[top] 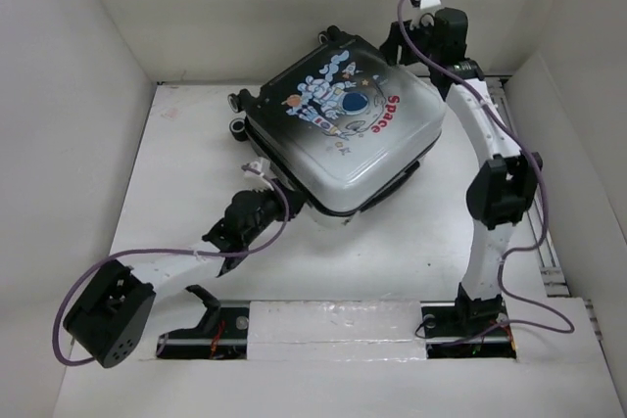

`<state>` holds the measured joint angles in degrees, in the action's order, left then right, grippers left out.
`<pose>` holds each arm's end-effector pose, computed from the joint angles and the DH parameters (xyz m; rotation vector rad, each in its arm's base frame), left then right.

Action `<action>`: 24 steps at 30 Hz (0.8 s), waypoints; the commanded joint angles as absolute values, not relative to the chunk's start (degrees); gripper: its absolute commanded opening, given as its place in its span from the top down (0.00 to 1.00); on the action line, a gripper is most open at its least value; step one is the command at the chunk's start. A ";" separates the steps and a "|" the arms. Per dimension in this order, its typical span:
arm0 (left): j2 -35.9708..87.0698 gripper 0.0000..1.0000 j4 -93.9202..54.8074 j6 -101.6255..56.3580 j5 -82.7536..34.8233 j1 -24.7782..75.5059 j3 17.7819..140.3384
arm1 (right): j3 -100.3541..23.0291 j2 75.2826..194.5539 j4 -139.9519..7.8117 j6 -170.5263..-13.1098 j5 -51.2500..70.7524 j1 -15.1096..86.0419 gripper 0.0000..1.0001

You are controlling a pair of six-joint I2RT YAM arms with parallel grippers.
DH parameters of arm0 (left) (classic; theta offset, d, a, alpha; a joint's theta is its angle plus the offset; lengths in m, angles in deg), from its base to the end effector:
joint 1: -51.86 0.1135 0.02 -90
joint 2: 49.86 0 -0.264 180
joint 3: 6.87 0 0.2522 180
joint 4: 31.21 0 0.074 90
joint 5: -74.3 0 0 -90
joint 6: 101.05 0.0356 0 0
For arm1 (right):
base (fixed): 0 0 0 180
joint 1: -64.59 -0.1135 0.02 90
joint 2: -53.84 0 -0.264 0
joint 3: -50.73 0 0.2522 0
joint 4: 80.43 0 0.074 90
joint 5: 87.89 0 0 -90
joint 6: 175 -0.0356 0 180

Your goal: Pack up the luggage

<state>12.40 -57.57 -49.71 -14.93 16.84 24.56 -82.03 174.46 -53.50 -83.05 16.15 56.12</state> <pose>0.1829 -0.1275 0.2094 -0.0661 1.7392 -0.9558 0.4992 0.0831 0.3660 -0.3378 1.8002 0.3040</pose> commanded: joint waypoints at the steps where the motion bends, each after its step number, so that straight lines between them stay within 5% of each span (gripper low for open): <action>1: 13.35 0.93 -60.69 -52.53 -26.00 11.35 27.64 | -81.60 161.71 -54.45 -88.52 30.15 48.41 0.33; 5: 0.82 0.89 -57.53 -54.56 -17.91 11.35 23.25 | -70.02 150.48 -57.34 -88.52 28.05 50.97 0.31; 10: -11.52 0.69 -50.06 -56.31 -2.63 11.35 21.66 | -46.79 134.03 -62.87 -87.90 26.21 49.31 0.39; 11: -12.67 0.51 -50.06 -56.32 -0.35 11.35 22.18 | -41.74 127.29 -64.89 -89.21 25.24 48.17 0.48; 13: -12.25 0.37 -49.45 -58.15 6.75 11.35 24.28 | -27.37 120.67 -69.89 -90.71 19.90 43.27 0.63; 15: -8.66 0.29 -46.30 -58.95 6.19 14.93 31.36 | -18.44 111.82 -72.72 -91.60 15.93 39.13 0.84; 17: -0.49 0.23 -43.92 -61.67 -2.74 22.92 36.13 | -8.79 106.34 -70.81 -92.12 5.93 33.23 0.93; 20: 9.71 0.23 -46.17 -69.45 -18.45 36.36 41.69 | 2.55 95.00 -67.47 -94.83 -0.58 28.40 0.95; 24: 15.44 0.18 -53.48 -75.37 -18.87 44.56 41.61 | 13.55 83.12 -67.36 -99.76 0.88 26.10 0.82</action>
